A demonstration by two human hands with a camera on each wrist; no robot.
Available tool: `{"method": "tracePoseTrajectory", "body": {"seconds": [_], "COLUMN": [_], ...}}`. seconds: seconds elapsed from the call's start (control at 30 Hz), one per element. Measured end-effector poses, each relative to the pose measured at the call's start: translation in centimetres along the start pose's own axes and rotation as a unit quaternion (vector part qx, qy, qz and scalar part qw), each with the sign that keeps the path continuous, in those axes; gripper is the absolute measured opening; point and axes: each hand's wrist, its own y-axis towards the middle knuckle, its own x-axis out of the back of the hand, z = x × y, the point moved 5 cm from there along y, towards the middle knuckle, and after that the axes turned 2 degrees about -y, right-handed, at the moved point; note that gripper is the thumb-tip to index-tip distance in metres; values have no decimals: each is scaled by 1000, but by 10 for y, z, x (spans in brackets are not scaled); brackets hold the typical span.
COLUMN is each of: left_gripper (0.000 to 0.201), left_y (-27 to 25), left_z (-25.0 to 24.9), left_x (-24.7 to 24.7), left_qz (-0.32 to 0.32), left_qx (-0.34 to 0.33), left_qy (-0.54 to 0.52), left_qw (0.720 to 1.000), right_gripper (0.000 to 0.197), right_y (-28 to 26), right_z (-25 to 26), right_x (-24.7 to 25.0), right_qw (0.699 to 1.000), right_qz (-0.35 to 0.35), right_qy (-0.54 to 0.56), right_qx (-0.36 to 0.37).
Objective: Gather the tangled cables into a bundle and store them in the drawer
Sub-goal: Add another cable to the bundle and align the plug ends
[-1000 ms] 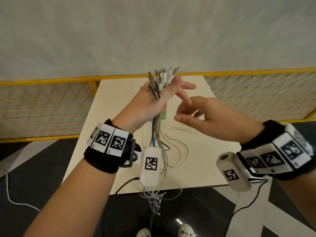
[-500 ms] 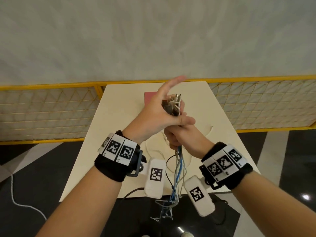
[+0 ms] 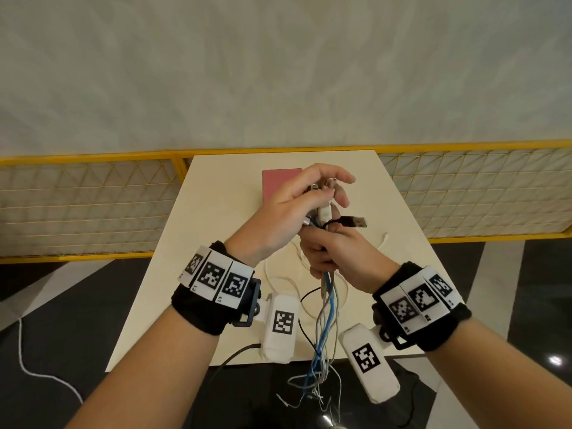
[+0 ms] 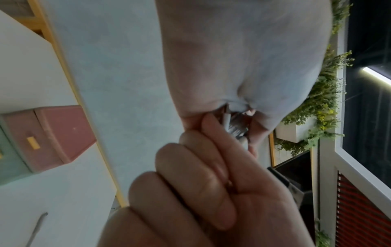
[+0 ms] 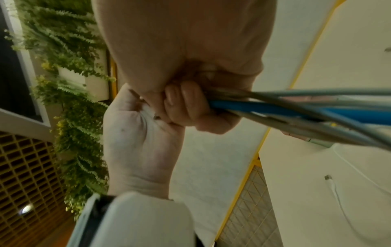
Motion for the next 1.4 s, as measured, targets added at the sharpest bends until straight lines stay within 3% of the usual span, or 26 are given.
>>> {"method": "tracePoseTrajectory", "body": {"seconds": [0.1,0.17,0.23,0.33,0.53,0.63,0.77,1.0,1.03,1.1,1.2,1.27,1.33,1.4], "left_gripper": [21,14,24,14,16,29,23,26,25,20,71,82,71,57], "left_y": [2,3,3,6,14,17,21,24,25,26,25,22,22,22], "left_z": [-2,-8,-9,-6,-1,1,7,16,16,16,33,49,61,64], "left_x": [-6,-7,-11,-15,-6,-5,6,-1,1,11,25,19,12,11], "left_qz": [22,15,22,26,4,12,-14,-12,-18,-42,-62,4,31,1], "left_qx": [4,-33,-67,-97,-108,-99,-118,-162,-155,-109,32,100,127,122], "left_qy": [11,45,119,185,140,121,170,307,297,175,-13,8,70,106], "left_qw": [1000,998,990,978,984,988,978,938,942,978,997,995,989,987], "right_gripper": [41,36,28,32,18,31,44,36,38,38,42,21,32,36], "right_y": [3,4,6,9,16,18,20,28,29,32,35,36,36,36], "right_z": [0,-2,-3,-3,2,1,0,-4,-6,-8,-10,-7,-5,-5], "right_x": [1,5,8,12,11,14,13,10,11,16,27,31,30,26], "right_qw": [1000,1000,1000,999,999,999,1000,999,999,999,998,995,992,991], "right_qz": [26,17,4,-28,-27,-28,-7,-29,-32,-38,-39,-35,-29,-24], "right_qy": [1,-6,-20,-43,-26,-11,-6,-29,-18,-10,-31,-70,-99,-108], "right_qx": [-6,-11,-2,1,15,29,15,-9,-13,-1,28,53,73,72]}}
